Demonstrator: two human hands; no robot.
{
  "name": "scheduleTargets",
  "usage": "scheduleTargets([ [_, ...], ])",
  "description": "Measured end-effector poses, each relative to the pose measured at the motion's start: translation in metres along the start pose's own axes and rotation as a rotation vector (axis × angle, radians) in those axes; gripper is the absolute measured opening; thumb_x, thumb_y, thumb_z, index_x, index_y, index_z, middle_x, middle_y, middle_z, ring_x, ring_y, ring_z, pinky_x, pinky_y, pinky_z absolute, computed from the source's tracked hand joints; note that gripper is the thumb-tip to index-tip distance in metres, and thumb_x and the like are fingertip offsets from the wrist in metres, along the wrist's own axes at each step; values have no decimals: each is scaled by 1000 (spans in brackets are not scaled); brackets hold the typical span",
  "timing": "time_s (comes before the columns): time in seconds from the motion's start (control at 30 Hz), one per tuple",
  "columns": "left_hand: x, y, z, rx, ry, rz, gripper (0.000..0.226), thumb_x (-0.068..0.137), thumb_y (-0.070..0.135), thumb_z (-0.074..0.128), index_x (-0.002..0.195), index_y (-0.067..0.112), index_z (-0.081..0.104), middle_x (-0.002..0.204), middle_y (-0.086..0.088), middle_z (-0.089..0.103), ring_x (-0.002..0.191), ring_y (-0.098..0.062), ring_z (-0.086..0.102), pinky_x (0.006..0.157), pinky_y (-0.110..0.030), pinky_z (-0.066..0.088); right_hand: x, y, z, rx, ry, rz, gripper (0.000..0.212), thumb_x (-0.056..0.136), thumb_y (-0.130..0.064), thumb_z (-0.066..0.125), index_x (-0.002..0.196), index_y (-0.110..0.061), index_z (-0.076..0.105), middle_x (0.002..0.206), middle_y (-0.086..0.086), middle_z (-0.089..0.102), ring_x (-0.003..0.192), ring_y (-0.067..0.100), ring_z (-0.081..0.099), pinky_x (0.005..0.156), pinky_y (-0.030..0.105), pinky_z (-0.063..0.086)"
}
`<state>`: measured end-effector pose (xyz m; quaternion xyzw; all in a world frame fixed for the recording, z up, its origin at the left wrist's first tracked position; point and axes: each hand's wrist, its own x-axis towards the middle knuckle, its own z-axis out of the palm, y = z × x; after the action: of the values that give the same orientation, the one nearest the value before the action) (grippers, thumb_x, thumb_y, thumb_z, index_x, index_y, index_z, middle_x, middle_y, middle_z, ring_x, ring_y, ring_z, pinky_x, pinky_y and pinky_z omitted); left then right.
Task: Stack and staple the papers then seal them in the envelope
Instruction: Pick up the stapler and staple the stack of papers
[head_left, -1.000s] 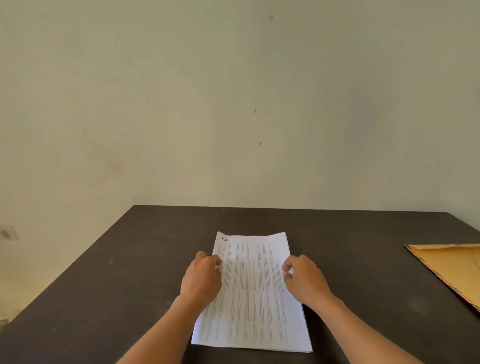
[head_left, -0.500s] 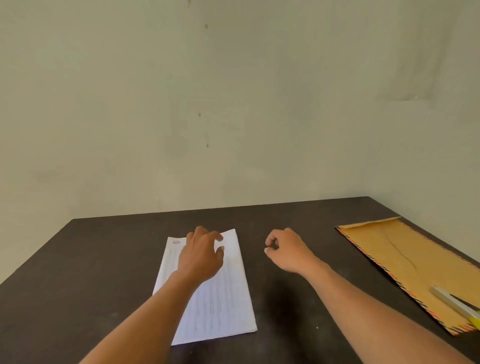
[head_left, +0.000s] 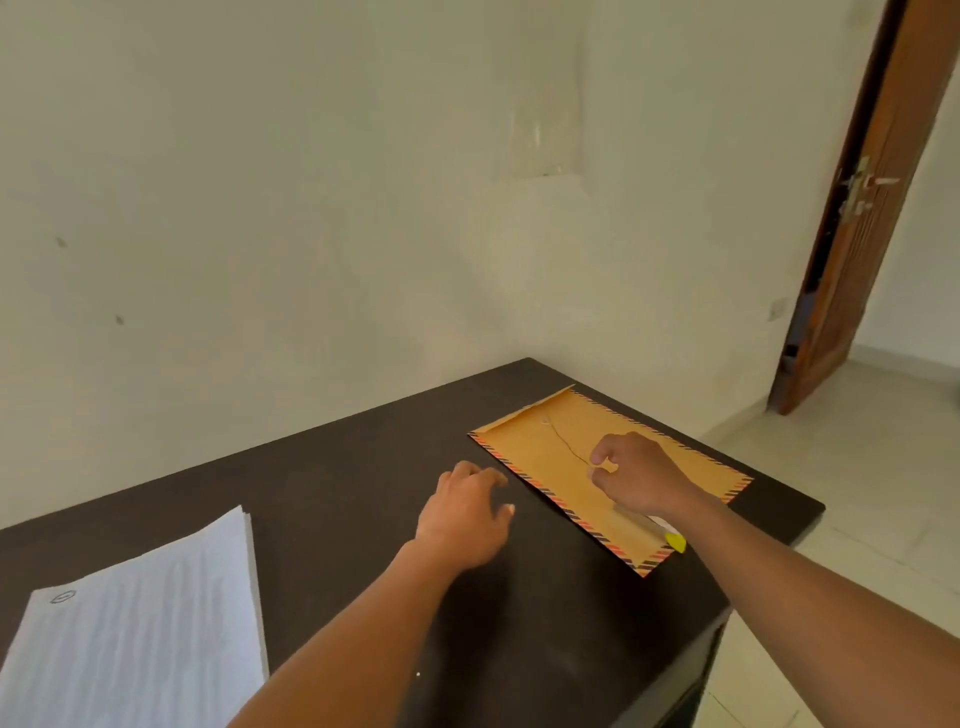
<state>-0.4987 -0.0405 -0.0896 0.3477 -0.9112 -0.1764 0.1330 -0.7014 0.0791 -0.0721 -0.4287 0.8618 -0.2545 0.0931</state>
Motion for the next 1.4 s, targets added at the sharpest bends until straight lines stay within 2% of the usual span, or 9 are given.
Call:
scheduleTargets([
  [0.13,27,30,30,-46,-45,48,53,96,44,58,145,28,46,151,0,41,142,-24,35,112,-45,40,7,36,-10,-14,-18,64,34,95,-36,64,126,-23,63,137,1,60,125,22,56,100,36,49],
  [0.27,41,47,57,-40,-106,72,56,97,47,54,149,29,41,158,-1,35,148,-25,26,116,-48,35,13,59,-3,-64,-140,124,49,94,-51,60,137,-27,57,147,-1,53,133,23,50,107,39,45],
  [0.33,42,50,67,20,-152,83,54,98,50,51,147,30,43,157,-1,36,147,-25,28,115,-48,36,15,63,4,-145,-208,120,54,91,-59,58,137,-30,56,149,-3,51,135,23,48,109,41,43],
  [0.43,39,45,70,143,-167,100,50,98,52,48,142,29,48,150,0,43,141,-25,36,112,-44,39,16,57,12,-236,-193,93,52,92,-59,58,136,-31,57,147,-3,52,133,24,49,107,44,46],
  [0.73,10,-31,19,184,-147,-50,47,96,52,52,137,31,51,144,3,47,133,-22,45,107,-45,43,10,-27,54,-292,-238,-83,45,94,-58,54,134,-38,59,144,-3,53,132,27,47,103,46,46],
  [1.0,-42,-112,-26,96,-134,-183,43,97,41,54,138,30,50,148,5,47,125,-17,55,105,-39,48,-15,-115,106,-297,-270,-213,44,92,-57,57,127,-30,62,133,3,52,128,29,43,96,42,46],
  [1.17,-60,-134,-37,59,-101,-262,40,98,39,55,136,28,50,145,3,51,124,-21,56,105,-37,49,-31,-146,129,-267,-283,-243,45,88,-59,61,121,-28,61,130,2,48,127,28,41,93,41,48],
  [1.4,-70,-142,-38,47,-75,-278,41,99,39,55,137,26,50,147,3,50,127,-22,55,106,-36,46,-36,-158,135,-275,-286,-252,43,88,-59,62,119,-29,60,131,2,49,125,25,43,92,39,50],
])
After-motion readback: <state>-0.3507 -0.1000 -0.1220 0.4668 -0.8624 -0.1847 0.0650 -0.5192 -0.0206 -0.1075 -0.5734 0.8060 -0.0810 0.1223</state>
